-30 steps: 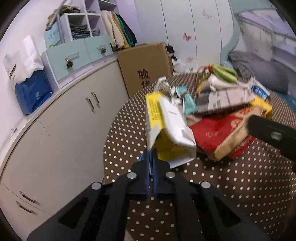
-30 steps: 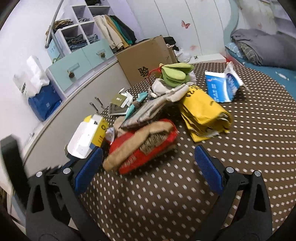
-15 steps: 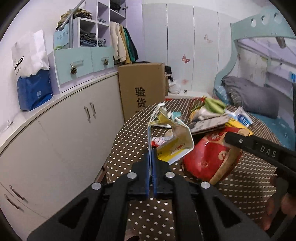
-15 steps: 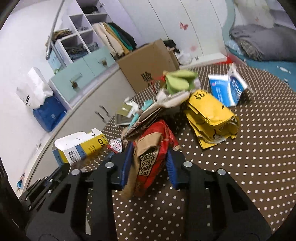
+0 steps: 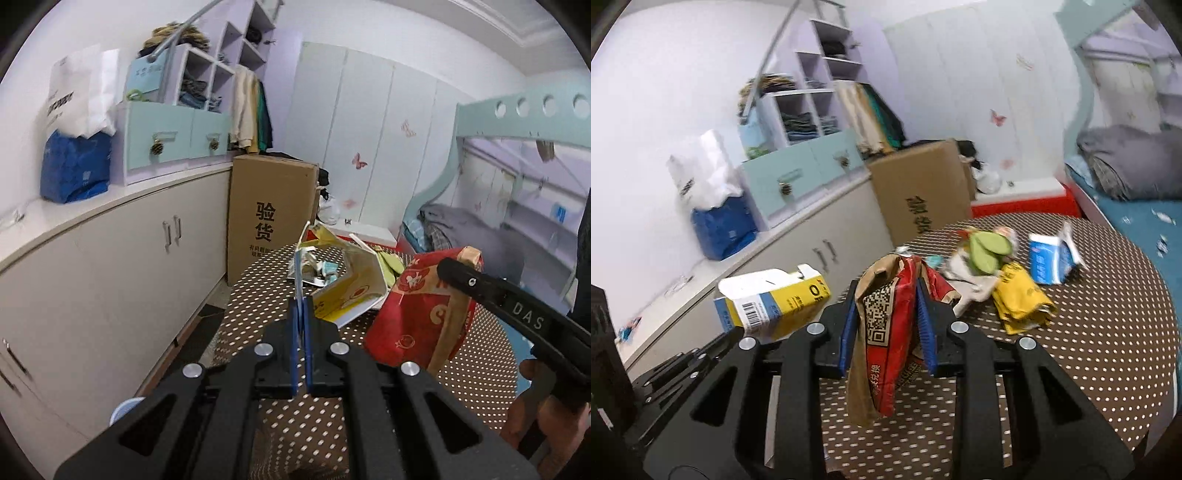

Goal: Collect trash
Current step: 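Carry both items to the blue wastebasket and open both tools to drop them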

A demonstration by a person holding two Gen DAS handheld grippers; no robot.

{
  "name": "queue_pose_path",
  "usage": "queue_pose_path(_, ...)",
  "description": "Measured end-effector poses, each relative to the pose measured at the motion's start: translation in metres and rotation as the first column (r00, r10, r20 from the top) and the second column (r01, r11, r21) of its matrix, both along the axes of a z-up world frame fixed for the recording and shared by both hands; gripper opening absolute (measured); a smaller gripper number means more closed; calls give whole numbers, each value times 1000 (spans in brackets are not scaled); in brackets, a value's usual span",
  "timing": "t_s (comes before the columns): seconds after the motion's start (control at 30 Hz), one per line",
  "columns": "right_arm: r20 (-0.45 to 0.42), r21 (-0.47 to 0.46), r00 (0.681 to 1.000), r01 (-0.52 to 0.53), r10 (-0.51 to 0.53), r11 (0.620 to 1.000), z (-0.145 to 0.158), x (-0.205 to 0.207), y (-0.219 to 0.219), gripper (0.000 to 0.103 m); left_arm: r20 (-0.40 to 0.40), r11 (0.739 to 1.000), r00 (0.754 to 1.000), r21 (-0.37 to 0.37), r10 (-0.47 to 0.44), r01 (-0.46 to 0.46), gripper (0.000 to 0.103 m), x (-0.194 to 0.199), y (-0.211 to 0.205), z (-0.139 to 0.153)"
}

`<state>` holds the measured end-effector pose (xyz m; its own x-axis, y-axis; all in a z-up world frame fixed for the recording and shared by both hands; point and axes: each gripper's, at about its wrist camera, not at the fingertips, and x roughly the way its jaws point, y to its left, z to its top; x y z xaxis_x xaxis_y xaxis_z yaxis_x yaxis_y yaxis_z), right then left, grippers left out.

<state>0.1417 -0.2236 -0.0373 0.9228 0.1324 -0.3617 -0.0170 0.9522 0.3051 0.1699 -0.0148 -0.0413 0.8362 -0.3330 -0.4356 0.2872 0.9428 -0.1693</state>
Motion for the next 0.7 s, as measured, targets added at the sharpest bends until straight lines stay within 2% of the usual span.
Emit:
queue_pose_path(0.17, -18, 4, 991, -136, 136, 991, 2, 11, 45, 29, -22, 995, 996, -44, 84, -85, 3, -10, 48, -5)
queue_pose_path(0.27, -53, 10, 971, -232, 233, 973, -6, 24, 82, 29, -44, 987, 987, -24, 155, -156, 3, -12, 79, -14)
queue_pose_path(0.37, -92, -13, 939, -333, 330, 943, -20, 38, 132, 29, -88, 970, 966, 18, 244, -243, 3, -7, 116, -34)
queue_pose_path(0.5, -172, -45, 886, -444, 431, 895, -51, 67, 206, 29, -190, 939, 919, 43, 344, -343, 3, 6, 166, -70)
queue_pose_path(0.63, -248, -63, 833, -523, 495, 850, -91, 98, 268, 29, -286, 889, 844, 89, 454, -448, 3, 31, 217, -111)
queue_pose_path(0.7, -276, -25, 802, -557, 530, 830, -108, 113, 292, 30, -316, 867, 810, 115, 495, -485, 3, 37, 235, -130)
